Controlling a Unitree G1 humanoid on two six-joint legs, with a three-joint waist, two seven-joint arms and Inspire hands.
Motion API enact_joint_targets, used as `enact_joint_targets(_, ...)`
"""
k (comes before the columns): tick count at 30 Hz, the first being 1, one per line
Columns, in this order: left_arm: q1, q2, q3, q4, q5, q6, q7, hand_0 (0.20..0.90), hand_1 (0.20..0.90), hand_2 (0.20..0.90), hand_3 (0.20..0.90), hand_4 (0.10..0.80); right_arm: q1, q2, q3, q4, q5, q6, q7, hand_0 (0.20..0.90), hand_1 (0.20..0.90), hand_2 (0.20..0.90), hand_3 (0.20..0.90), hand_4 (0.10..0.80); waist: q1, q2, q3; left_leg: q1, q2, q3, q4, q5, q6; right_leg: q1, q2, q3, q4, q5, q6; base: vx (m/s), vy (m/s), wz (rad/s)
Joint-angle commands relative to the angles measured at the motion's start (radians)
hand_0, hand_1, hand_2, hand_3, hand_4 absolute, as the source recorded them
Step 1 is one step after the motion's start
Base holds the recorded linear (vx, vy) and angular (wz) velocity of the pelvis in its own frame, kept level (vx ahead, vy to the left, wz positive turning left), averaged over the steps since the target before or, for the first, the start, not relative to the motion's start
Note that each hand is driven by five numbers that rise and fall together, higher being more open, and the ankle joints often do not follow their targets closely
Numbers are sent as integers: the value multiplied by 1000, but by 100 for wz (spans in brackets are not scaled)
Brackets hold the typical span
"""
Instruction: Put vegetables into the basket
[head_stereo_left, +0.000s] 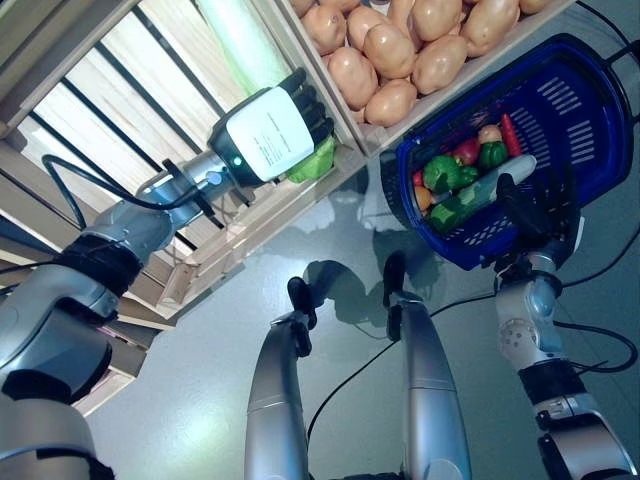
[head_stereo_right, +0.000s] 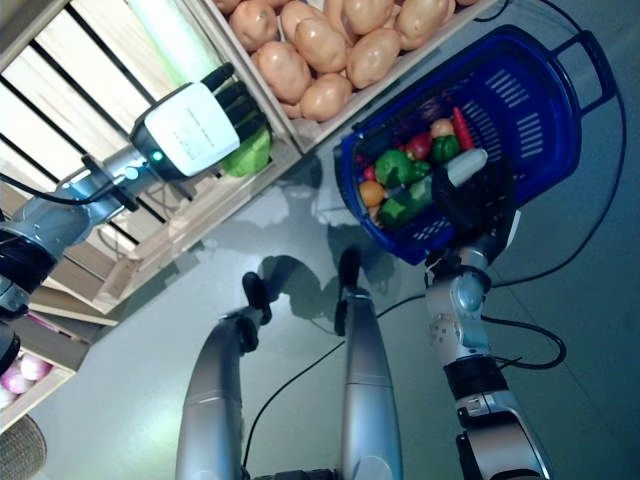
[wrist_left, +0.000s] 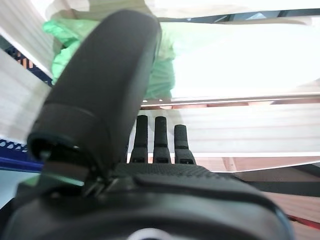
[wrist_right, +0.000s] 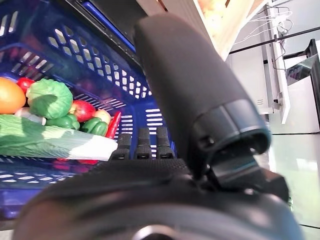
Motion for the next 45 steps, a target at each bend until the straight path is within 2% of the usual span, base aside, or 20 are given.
enact_joint_targets(1, -46, -8, 88, -107, -15, -8, 123, 900, 900, 900, 900, 800, -4, -38, -58, -159, -84, -58, -37, 900, 900, 900, 900, 800, -8, 2, 0, 13, 19, -24, -80, 29, -58, 72, 4, -12, 2, -21, 18, 0, 0, 0)
enact_joint_targets(10, -38, -9, 77, -121, -3, -26, 27, 900, 900, 900, 900, 800, -1, -38, -62, -158, -77, -57, -25, 900, 900, 900, 900, 800, -5, 5, 0, 9, 15, -25, -86, 33, -58, 70, 3, -16, -4, -19, 17, 0, 0, 0)
enact_joint_targets(14, -46, -7, 47, -102, 0, -37, -67, 900, 900, 900, 900, 800, -7, -50, -59, -145, -60, -57, -15, 900, 900, 900, 900, 800, -7, 5, 0, 7, 16, -25, -88, 36, -58, 67, 2, -16, -2, -19, 19, 0, 0, 0)
enact_joint_targets(20, -50, -10, 18, -52, -9, -16, -169, 900, 900, 900, 900, 800, -15, -65, -55, -141, -51, -58, -18, 900, 900, 900, 900, 800, -11, 4, 0, 2, 21, -22, -90, 42, -59, 63, 0, -16, -9, -13, 21, 0, 0, 0)
enact_joint_targets(26, -71, -8, -10, -9, -45, 40, -260, 900, 900, 900, 900, 800, -24, -79, -52, -125, -38, -65, -16, 900, 900, 900, 900, 800, -13, 3, 0, -4, 26, -20, -88, 45, -61, 58, -2, -15, -13, -9, 23, 0, 0, 0)
enact_joint_targets(29, -73, -11, -7, 9, -62, 76, -267, 900, 900, 900, 900, 800, -28, -85, -55, -128, -37, -63, -14, 900, 900, 900, 900, 800, -15, 2, 0, -8, 26, -20, -88, 47, -62, 55, -1, -13, -17, -6, 23, 0, 0, 0)
enact_joint_targets(30, -76, -12, -9, 16, -68, 82, -262, 796, 796, 796, 796, 731, -30, -85, -54, -126, -36, -64, -13, 900, 900, 900, 900, 800, -16, 2, 0, -10, 27, -21, -86, 47, -63, 55, -1, -12, -17, -6, 23, 0, 0, 0)
enact_joint_targets(31, -80, -13, -10, 22, -70, 82, -256, 773, 773, 773, 773, 715, -31, -86, -54, -123, -35, -65, -11, 900, 900, 900, 900, 800, -16, 1, 0, -10, 27, -20, -85, 46, -63, 54, 0, -12, -16, -6, 23, 0, 0, 0)
enact_joint_targets(32, -81, -13, -10, 25, -71, 83, -252, 556, 556, 556, 556, 571, -31, -86, -55, -122, -35, -65, -11, 900, 900, 900, 900, 800, -16, 0, 0, -11, 27, -20, -84, 46, -63, 54, 0, -11, -16, -6, 23, 0, 0, 0)
enact_joint_targets(33, -81, -15, -8, 30, -73, 88, -243, 467, 467, 467, 467, 511, -31, -83, -57, -123, -40, -61, -14, 900, 900, 900, 900, 800, -16, -1, 0, -11, 27, -20, -83, 46, -63, 56, 0, -11, -19, -5, 22, 0, 0, 0)
enact_joint_targets(34, -83, -14, -7, 36, -70, 85, -234, 300, 300, 300, 300, 400, -29, -85, -58, -123, -35, -62, -14, 900, 900, 900, 900, 800, -16, -2, 0, -13, 29, -20, -81, 45, -63, 55, -1, -12, -19, -5, 22, 0, 0, 0)
enact_joint_targets(45, -75, -23, 9, 59, -68, 117, -199, 300, 300, 300, 300, 400, -23, -75, -55, -123, -46, -67, -16, 900, 900, 900, 900, 800, -16, -4, 0, -14, 27, -21, -77, 40, -61, 52, -1, -10, -12, -9, 21, 0, 0, 0)
